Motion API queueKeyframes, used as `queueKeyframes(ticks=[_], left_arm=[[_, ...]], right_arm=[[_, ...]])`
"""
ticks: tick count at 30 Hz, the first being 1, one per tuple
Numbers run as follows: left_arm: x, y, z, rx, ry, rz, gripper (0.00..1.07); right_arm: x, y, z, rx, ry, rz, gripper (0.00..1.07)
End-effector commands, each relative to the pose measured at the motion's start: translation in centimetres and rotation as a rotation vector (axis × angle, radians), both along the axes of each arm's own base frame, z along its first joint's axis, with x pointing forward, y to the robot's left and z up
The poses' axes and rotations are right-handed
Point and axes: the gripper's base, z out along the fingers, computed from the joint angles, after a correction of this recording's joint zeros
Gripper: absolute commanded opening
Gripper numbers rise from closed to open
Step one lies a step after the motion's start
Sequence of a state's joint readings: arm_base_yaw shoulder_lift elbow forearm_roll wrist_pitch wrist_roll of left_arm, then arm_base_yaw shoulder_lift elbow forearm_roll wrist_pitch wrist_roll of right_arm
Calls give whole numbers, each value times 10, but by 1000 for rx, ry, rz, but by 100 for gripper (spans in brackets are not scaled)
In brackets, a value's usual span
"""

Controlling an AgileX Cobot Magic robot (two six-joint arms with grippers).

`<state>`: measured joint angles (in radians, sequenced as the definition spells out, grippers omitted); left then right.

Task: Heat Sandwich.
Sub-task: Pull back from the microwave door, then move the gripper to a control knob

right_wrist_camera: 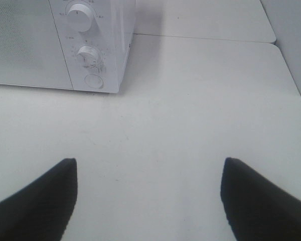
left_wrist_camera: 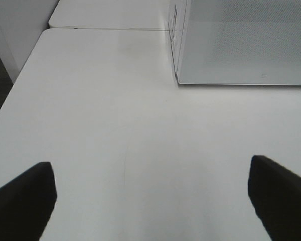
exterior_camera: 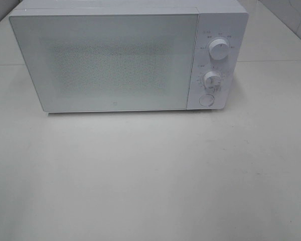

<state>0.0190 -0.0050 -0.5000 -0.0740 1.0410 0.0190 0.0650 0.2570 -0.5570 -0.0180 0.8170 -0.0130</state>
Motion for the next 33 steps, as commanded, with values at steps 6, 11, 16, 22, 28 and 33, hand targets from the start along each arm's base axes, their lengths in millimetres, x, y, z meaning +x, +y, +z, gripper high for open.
queueKeyframes(ticks=[6, 11, 16, 22, 28, 33], left_arm=[[-3, -1, -1, -6, -29, 1, 98], [-3, -1, -1, -6, -29, 1, 98], [-3, -1, -1, -6, -29, 1, 98], [-3, 0, -1, -6, -29, 1, 98], [-3, 0, -1, -6, -29, 1, 98], [-3, 0, -1, -6, -29, 1, 98]], right_arm=[[36, 2, 7, -4, -26, 0, 76], [58, 4, 5, -4, -15, 1, 76], [80, 5, 2, -5, -7, 3, 76], [99, 6, -2, -5, -15, 4, 76], [123, 8, -10, -3, -14, 6, 76], [147, 9, -19, 28, -25, -9, 76]])
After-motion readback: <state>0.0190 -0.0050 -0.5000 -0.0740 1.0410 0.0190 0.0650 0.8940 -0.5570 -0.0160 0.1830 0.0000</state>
